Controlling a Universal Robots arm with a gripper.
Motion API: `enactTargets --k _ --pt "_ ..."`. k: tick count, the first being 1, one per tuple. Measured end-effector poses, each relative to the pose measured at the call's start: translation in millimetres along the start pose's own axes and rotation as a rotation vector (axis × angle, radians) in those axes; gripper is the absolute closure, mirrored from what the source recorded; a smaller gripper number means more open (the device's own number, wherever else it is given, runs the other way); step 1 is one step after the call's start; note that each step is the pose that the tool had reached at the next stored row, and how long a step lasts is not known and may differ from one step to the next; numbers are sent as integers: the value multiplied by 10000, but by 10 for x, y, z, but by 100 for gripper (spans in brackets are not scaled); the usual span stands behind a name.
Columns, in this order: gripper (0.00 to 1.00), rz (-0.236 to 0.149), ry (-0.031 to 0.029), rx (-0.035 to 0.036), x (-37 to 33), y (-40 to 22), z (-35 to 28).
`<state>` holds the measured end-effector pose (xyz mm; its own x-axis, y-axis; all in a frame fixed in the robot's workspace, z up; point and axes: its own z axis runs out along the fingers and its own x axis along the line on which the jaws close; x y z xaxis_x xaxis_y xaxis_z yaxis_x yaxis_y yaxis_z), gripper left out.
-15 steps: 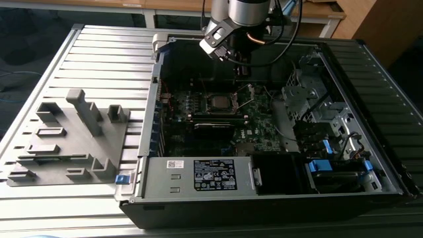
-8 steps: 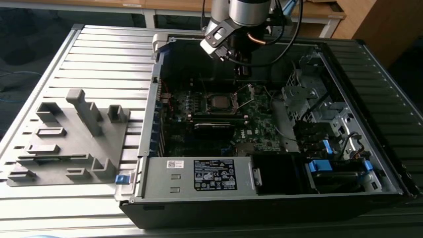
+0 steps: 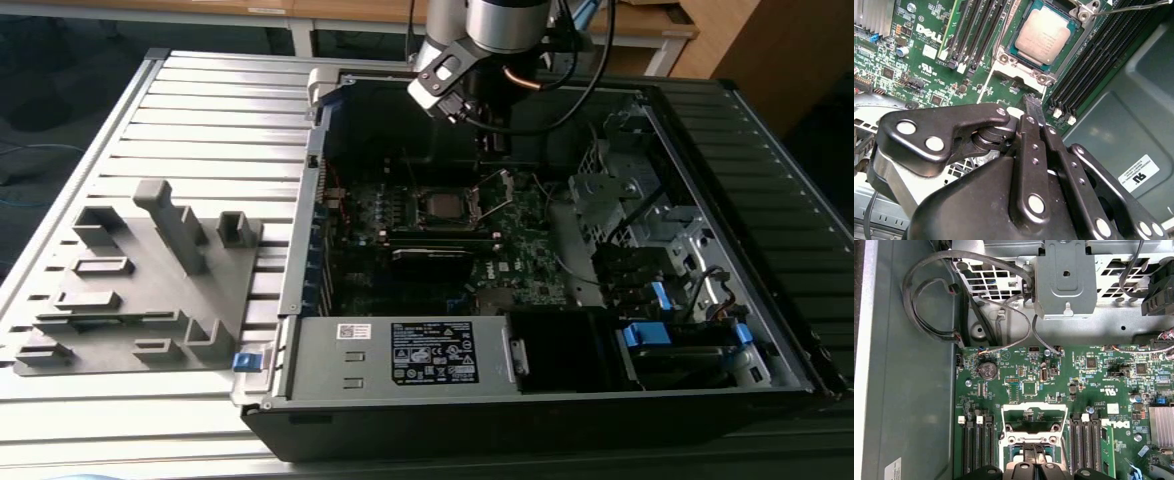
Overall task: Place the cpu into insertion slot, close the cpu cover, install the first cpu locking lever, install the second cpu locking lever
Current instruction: 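Close the cpu cover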
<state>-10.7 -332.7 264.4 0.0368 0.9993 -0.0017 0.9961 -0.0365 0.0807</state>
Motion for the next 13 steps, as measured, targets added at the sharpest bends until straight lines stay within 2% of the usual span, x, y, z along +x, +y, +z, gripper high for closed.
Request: enactTargets --k 13 --pt "89 0 -2 1 1 21 -6"
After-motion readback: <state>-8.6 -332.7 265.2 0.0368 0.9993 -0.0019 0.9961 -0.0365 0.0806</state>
